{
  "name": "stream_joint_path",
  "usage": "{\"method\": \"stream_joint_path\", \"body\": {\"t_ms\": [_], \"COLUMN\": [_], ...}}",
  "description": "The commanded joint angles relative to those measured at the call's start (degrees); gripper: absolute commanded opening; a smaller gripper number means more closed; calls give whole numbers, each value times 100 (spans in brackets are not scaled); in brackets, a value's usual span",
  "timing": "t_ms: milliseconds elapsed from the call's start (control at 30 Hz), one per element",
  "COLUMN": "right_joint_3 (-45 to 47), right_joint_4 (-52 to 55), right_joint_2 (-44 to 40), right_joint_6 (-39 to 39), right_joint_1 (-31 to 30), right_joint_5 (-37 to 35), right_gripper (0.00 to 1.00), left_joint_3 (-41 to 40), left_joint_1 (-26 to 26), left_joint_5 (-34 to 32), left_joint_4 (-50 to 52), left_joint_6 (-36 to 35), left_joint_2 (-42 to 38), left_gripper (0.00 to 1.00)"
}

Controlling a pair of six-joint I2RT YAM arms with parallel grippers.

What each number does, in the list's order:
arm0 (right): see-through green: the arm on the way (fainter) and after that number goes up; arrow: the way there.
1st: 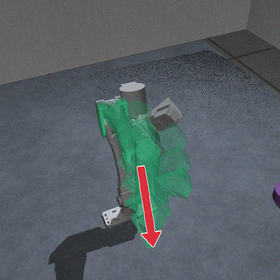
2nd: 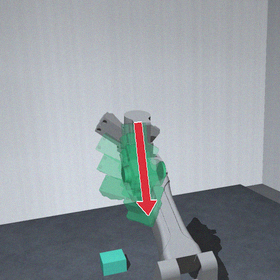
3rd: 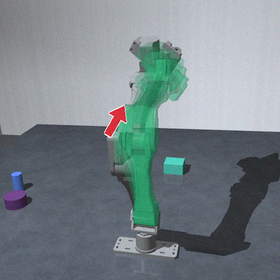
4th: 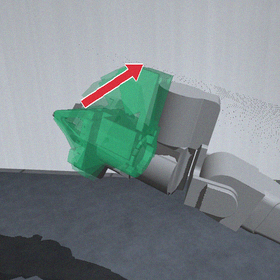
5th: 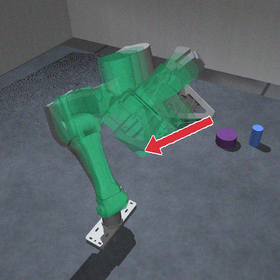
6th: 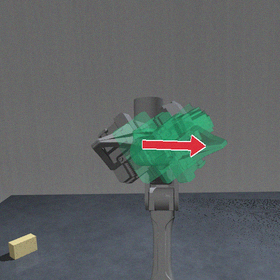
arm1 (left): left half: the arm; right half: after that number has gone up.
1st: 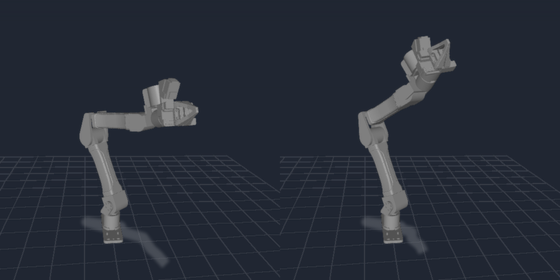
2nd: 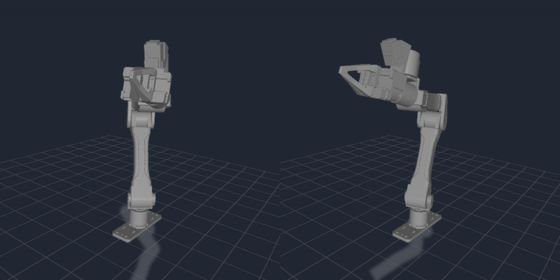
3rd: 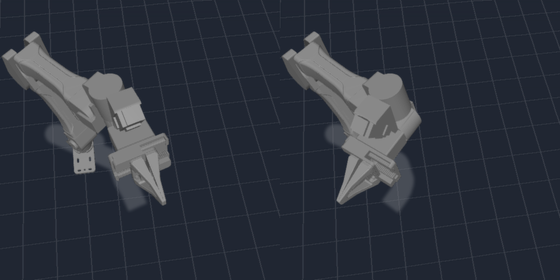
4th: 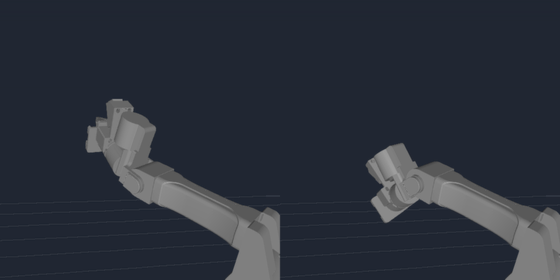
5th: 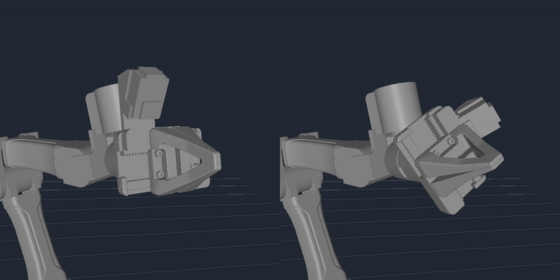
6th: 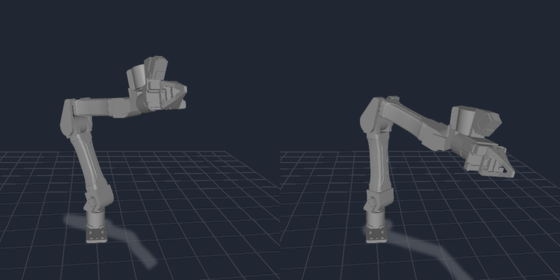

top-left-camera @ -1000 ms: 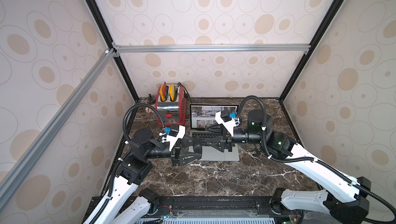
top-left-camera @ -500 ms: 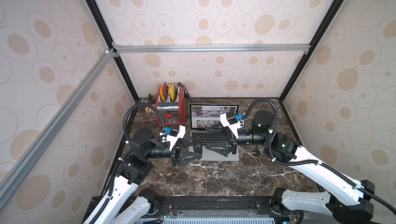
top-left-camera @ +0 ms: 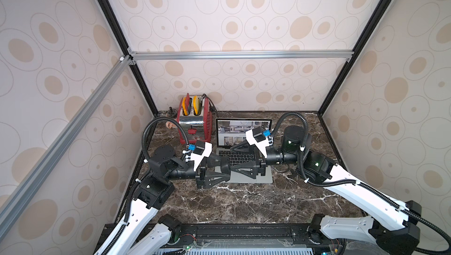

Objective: Insert the wireless mouse receiver into the laptop
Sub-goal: Take out the USB plug from the mouse.

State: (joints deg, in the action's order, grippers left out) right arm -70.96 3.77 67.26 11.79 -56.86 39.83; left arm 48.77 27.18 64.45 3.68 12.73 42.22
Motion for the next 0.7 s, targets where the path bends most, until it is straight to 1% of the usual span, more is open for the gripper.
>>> {"method": "stream_joint_path", "body": {"t_ms": [0,467,667], "right_joint_3": [-151,-182,-227], "right_joint_4": [-183,-214,-103], "right_joint_2": [1,94,129], "right_joint_6": [-10,41,-19], "right_joint_1": [-38,-37,-36], "right_joint_5": [103,24,-128], "right_gripper": [76,73,71], "left_joint_3": [150,141,141], "left_joint_1": [42,42,42], "left_joint_5": [123,138,147], "left_joint_4": [-229,-228,-228], "left_joint_6": [-6,7,6], "left_joint_2": [-23,-43,-56], "left_gripper": [0,0,0]}}
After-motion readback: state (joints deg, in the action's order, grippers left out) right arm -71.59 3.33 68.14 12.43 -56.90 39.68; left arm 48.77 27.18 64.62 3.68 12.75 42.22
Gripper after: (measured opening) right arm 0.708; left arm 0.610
